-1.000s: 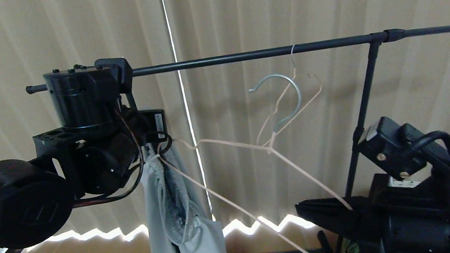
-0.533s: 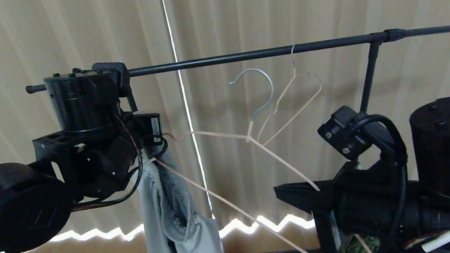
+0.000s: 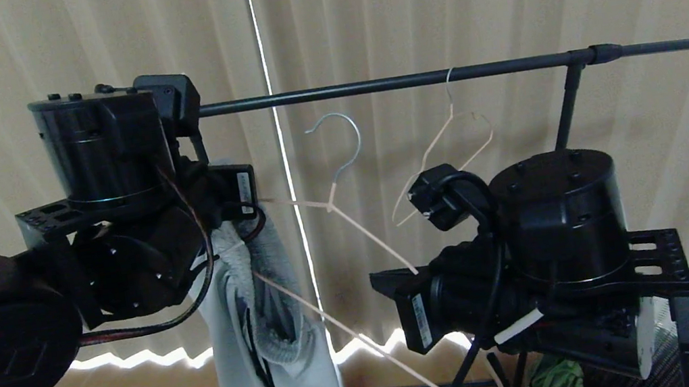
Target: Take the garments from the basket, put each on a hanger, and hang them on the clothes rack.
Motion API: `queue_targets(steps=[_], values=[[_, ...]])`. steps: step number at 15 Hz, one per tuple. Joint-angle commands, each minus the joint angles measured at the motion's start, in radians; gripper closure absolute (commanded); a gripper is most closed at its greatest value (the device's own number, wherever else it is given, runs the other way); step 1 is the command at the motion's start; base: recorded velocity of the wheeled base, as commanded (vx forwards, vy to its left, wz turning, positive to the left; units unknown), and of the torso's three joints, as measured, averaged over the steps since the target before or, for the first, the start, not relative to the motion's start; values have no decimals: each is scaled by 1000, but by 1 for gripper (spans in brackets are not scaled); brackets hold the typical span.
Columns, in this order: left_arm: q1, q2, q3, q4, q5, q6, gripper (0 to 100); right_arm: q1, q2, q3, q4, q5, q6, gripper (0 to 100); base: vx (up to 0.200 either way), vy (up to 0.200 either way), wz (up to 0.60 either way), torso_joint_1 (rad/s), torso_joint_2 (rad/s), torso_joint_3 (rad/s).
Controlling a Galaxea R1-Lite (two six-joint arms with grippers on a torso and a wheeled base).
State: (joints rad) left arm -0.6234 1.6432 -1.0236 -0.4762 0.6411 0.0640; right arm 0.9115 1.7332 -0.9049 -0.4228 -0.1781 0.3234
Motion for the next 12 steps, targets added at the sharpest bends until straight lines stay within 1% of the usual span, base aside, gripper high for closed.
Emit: queue_targets(steps=[1, 4, 6, 7, 8, 9, 10, 12], values=[[-32, -33, 2, 1, 0, 0, 100, 1, 40, -19, -1, 0, 2, 100, 0, 0, 0, 0, 0, 0], [-102, -52, 2, 1, -14, 8, 100, 1, 37, -17, -1, -1, 2, 100, 0, 0, 0, 0, 0, 0], [-131, -59, 10, 2, -69, 11, 100, 1, 32, -12, -1, -3, 2, 100, 0, 0, 0, 0, 0, 0], [-139, -75, 27, 4, -149, 20, 100, 1, 26, -6, -1, -4, 2, 100, 0, 0, 0, 0, 0, 0], [-139, -91, 42, 10, -199, 36, 100, 1, 22, -3, 1, -4, 2, 100, 0, 0, 0, 0, 0, 0], [-139, -91, 42, 10, -199, 36, 100, 1, 22, -3, 1, -4, 2, 100, 0, 0, 0, 0, 0, 0], [-137, -123, 73, 31, -284, 56, 100, 0, 2, 4, 1, -14, -1, 100, 0, 0, 0, 0, 0, 0], [-139, -148, 102, 33, -325, 66, 100, -2, -18, 8, 2, -14, -4, 100, 0, 0, 0, 0, 0, 0]])
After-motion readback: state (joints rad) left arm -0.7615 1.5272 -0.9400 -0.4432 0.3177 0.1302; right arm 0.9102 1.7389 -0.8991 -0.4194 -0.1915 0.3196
